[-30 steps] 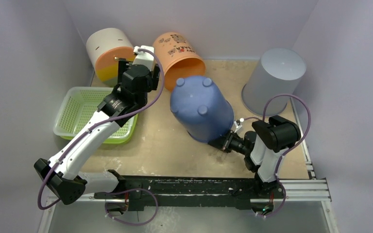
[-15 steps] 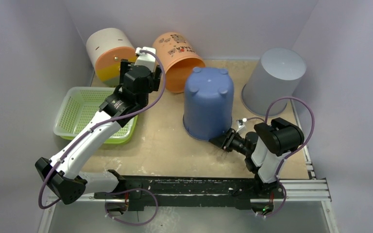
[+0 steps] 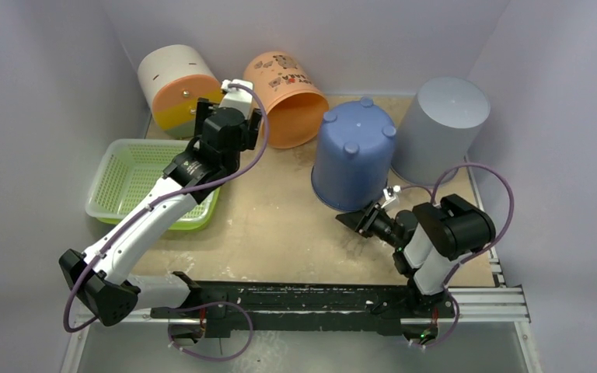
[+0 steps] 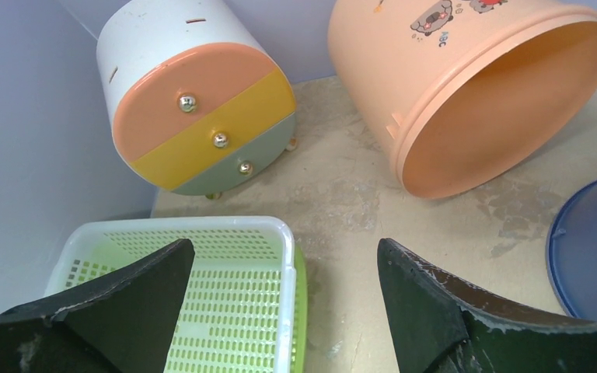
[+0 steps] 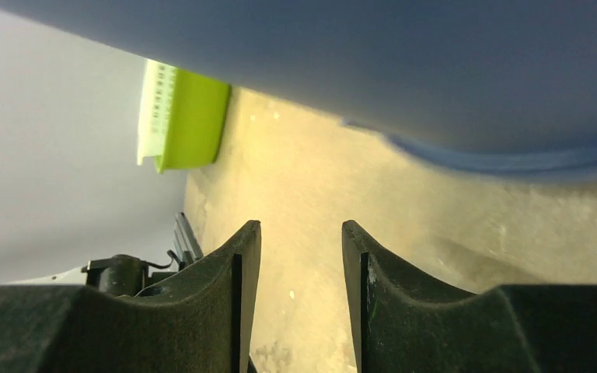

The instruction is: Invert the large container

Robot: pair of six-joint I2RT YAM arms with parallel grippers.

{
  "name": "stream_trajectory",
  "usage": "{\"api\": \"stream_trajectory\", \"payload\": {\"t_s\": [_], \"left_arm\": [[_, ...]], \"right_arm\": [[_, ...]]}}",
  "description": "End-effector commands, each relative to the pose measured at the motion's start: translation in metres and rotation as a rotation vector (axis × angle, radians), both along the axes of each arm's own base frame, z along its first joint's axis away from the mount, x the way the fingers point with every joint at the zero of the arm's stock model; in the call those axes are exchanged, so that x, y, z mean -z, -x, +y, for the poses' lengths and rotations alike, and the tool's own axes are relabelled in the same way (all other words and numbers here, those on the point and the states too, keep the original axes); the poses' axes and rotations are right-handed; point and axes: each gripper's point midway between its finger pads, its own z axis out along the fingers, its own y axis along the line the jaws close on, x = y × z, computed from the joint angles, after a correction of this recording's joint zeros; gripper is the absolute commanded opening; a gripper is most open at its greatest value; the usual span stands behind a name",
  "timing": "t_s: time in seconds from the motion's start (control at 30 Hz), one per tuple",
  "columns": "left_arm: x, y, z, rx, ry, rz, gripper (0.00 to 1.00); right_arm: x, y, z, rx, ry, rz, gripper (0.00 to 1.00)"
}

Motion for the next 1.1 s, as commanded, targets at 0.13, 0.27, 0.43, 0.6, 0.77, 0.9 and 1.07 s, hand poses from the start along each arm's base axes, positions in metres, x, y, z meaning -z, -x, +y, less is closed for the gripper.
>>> {"api": "stream_trajectory", "payload": {"t_s": [0.13,0.27,0.43,0.6,0.77,0.9,1.07], "left_arm": [[0.001,-0.006,-0.010,0.016,0.036,-0.020,0.85],[0.008,-0.010,-0.015,0.025,0.034,-0.004,0.85],[0.014,-0.014,-0.024,0.044,0.058,0.000,0.85],[0.023,-0.016,-0.026,0.044,0.047,0.020,0.85],[0.026,-0.015,-0.022,0.034,0.021,0.030,0.85],[0.032,-0.016,-0.023,0.037,0.017,0.045,0.85],[0.036,-0.015,-0.024,0.041,0.020,0.052,0.85]], "right_arm": [[-0.058,-0.004,-0.007,0.020,0.026,-0.258,0.46],[-0.100,-0.023,-0.014,0.060,0.217,-0.362,0.48],[-0.158,-0.029,-0.040,0.141,0.425,-0.460,0.52],[-0.157,-0.029,-0.031,0.075,0.481,-0.458,0.57],[-0.159,-0.029,-0.010,0.026,0.524,-0.480,0.57],[-0.155,-0.031,0.003,-0.008,0.534,-0.478,0.60],[-0.149,-0.052,-0.004,0.081,0.567,-0.435,0.99]]}}
